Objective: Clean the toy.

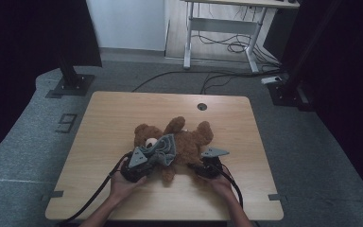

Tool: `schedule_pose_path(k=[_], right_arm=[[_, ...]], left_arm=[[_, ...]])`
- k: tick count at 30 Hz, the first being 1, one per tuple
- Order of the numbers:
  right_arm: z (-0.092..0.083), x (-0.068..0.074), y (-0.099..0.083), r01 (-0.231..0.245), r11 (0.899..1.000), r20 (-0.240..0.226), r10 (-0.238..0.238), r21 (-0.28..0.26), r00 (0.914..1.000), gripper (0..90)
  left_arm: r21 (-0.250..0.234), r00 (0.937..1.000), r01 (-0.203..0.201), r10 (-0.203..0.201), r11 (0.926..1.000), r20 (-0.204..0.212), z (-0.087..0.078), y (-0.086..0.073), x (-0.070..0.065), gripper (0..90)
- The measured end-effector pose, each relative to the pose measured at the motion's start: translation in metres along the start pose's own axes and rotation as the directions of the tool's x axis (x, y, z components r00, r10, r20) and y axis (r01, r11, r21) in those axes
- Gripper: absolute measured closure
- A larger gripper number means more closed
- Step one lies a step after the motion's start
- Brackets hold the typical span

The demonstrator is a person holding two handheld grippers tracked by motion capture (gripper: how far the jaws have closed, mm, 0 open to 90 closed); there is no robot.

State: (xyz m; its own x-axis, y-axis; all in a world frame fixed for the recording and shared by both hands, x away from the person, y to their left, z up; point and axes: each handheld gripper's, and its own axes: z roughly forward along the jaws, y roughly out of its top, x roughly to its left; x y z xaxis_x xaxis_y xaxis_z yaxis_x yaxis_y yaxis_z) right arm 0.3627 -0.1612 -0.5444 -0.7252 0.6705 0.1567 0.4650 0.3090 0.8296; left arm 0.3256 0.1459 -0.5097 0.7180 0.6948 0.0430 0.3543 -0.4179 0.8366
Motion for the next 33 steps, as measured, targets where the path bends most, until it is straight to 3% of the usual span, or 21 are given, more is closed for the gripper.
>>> schedule_pose_path(k=[7,9,14,15,17,21,24,28,33], right_arm=[[-0.001,-0.001,-0.001,-0.002,1.000,0.003,0.002,-0.001,1.0000,67.9],[-0.002,-0.001,-0.001,-0.004,1.000,0.000,0.004,-0.002,1.0000,68.0],[-0.002,-0.002,-0.002,-0.003,1.000,-0.004,0.003,-0.001,1.0000,68.1],[-0.002,-0.002,-0.001,-0.001,1.000,-0.004,0.001,-0.001,1.0000,68.1],[-0.001,-0.003,-0.001,0.000,1.000,-0.007,0.000,-0.002,1.0000,68.2],[-0.001,-0.003,-0.001,-0.002,1.000,-0.009,0.002,0.000,1.0000,68.6],[0.000,-0.003,-0.001,0.006,1.000,-0.014,-0.006,0.000,0.9999,69.2],[0.002,-0.002,-0.001,0.013,1.000,-0.028,-0.014,-0.003,0.9995,69.9],[0.005,0.002,0.000,0.049,0.999,-0.050,-0.049,0.002,0.9975,70.8]], left_arm=[[0.046,0.9987,0.036,-0.034,0.9983,-0.039,-0.013,-0.017,0.022,75.7],[0.053,0.9961,0.071,-0.068,0.9960,-0.057,-0.017,-0.024,0.033,75.7],[0.060,0.9855,0.112,-0.103,0.9919,-0.135,-0.025,-0.036,0.056,75.8],[0.061,0.9841,0.126,-0.117,0.9902,-0.134,-0.026,-0.038,0.059,75.8],[0.050,0.9847,0.142,-0.135,0.9887,-0.110,-0.027,-0.039,0.059,75.8],[0.016,0.9957,0.084,-0.083,0.9963,-0.041,-0.028,-0.028,0.038,75.7],[-0.010,0.9985,0.054,-0.054,0.9985,0.011,-0.025,-0.018,0.024,75.8],[-0.052,0.9939,0.048,-0.043,0.9975,0.101,-0.017,-0.002,0.008,75.8],[-0.079,0.9884,0.024,-0.012,0.9966,0.151,-0.006,0.019,-0.009,75.8]])
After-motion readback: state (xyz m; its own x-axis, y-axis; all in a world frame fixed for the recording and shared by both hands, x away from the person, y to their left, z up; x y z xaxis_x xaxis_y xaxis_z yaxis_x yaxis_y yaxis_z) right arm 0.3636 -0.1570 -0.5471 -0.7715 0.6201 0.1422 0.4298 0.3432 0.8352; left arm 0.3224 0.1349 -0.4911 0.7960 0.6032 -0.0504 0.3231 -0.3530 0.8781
